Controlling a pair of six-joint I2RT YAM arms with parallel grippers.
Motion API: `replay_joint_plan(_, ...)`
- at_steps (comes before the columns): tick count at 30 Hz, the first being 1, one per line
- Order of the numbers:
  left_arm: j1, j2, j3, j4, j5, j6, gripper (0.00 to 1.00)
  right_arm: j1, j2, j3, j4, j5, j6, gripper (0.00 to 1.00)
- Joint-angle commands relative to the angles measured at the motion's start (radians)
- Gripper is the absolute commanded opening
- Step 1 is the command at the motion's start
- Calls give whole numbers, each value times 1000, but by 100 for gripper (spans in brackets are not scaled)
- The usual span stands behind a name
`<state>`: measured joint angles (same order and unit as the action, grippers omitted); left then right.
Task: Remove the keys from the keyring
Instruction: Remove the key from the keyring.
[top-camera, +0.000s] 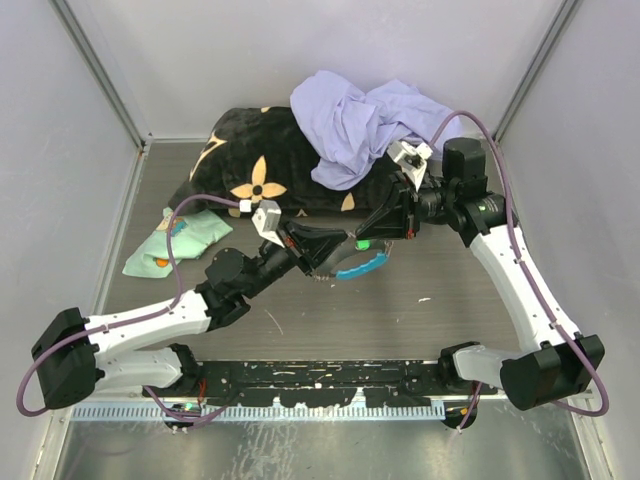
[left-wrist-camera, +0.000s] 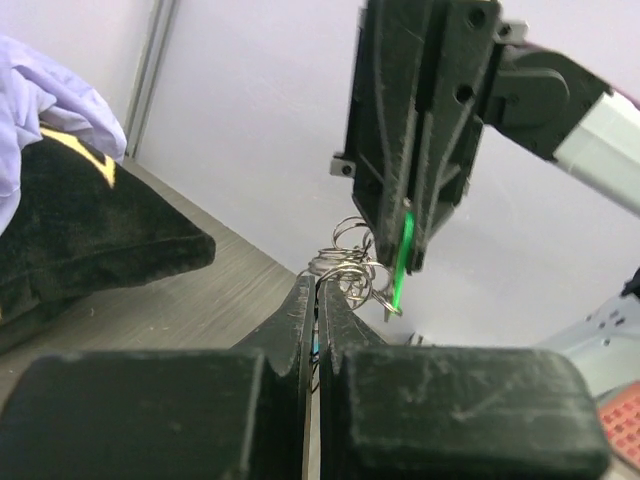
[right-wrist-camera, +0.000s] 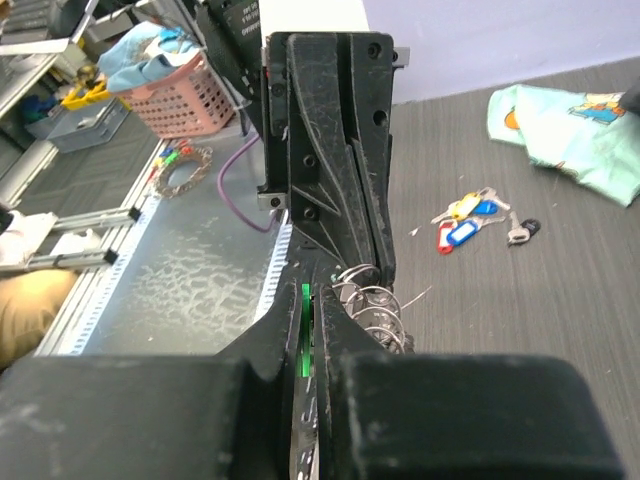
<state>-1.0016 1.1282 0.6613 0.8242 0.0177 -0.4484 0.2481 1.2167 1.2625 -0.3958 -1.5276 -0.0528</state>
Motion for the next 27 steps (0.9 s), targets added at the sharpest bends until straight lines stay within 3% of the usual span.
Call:
replay_joint_plan(1,-7,-30,2,143,-138,-157,0,-3,-24,111,-332,46,-376,1)
replay_joint_plan(5,-13,-19,-32,209,-193,-225,0,-3,-23,133,-372,48,-414,1)
replay_joint_plan(10,-13,-17,-43,211,-188,-209,0,-3,-17,166,-367,32,-379,1)
replay_joint_plan(18,-13,58,-83,285,-96,-113,0,-4,-3,177,-196,94,-134,1)
replay_joint_plan(22,-12,88,-92,348,-31,-79,23,-3,-6,142,-119,119,-44,1)
replay_joint_plan(27,-11,46,-103,316,8,-14,39,-3,-10,143,-114,124,-31,1)
